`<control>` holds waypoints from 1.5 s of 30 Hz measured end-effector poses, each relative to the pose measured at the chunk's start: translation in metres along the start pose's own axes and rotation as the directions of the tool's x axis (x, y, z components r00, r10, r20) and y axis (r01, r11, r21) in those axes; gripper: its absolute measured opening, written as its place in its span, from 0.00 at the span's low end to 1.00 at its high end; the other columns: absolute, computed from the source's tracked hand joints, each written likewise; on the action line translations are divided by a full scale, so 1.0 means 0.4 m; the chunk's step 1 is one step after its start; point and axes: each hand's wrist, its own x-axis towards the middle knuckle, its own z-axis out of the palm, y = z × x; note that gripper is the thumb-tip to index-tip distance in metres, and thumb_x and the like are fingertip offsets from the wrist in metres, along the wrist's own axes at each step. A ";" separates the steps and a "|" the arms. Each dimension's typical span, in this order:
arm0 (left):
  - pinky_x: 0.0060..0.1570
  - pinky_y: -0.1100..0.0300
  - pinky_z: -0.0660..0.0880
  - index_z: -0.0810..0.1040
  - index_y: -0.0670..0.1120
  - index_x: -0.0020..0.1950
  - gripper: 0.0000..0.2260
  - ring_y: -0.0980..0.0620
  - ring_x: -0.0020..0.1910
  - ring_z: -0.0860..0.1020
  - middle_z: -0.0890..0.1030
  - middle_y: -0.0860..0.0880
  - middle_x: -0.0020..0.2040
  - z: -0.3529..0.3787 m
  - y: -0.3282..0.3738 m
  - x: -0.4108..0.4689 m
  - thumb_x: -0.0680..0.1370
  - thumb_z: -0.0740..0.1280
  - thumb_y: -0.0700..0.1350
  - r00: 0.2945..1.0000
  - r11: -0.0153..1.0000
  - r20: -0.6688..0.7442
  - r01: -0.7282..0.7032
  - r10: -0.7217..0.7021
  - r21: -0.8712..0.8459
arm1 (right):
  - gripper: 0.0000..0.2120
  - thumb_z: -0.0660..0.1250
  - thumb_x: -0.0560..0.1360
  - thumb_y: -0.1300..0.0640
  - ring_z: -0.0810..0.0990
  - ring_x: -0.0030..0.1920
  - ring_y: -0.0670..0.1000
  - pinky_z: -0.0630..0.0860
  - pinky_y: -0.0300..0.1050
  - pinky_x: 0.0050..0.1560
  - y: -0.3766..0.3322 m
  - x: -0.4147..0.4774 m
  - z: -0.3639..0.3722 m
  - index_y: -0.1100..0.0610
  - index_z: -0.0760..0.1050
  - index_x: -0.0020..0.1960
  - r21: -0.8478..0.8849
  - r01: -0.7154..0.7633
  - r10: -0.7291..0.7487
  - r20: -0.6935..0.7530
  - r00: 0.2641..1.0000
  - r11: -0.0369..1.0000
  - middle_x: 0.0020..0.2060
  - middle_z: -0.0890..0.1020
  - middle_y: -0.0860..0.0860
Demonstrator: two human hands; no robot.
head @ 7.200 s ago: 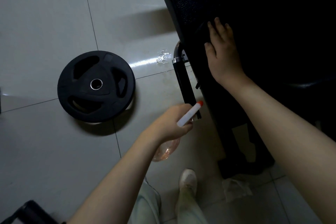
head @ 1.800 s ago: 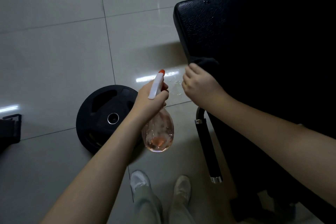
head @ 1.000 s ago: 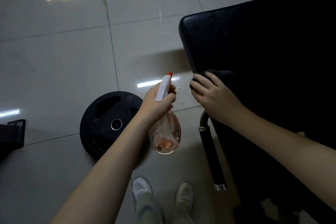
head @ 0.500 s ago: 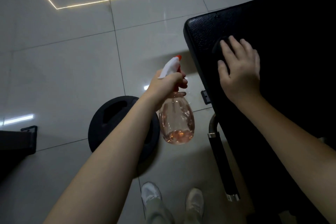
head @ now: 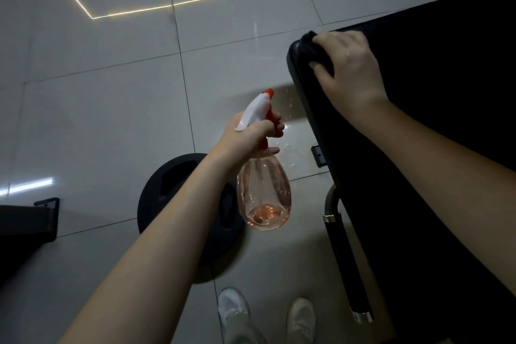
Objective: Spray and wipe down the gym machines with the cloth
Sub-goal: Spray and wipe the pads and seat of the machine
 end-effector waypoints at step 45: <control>0.52 0.45 0.80 0.76 0.46 0.50 0.05 0.46 0.48 0.78 0.77 0.45 0.46 0.117 0.035 -0.088 0.77 0.64 0.38 0.995 0.969 -0.042 -0.083 0.096 0.234 | 0.29 0.51 0.76 0.44 0.56 0.75 0.58 0.48 0.55 0.72 0.123 -0.258 -0.034 0.53 0.59 0.75 -0.136 -0.343 0.361 0.142 0.922 0.929 0.75 0.59 0.56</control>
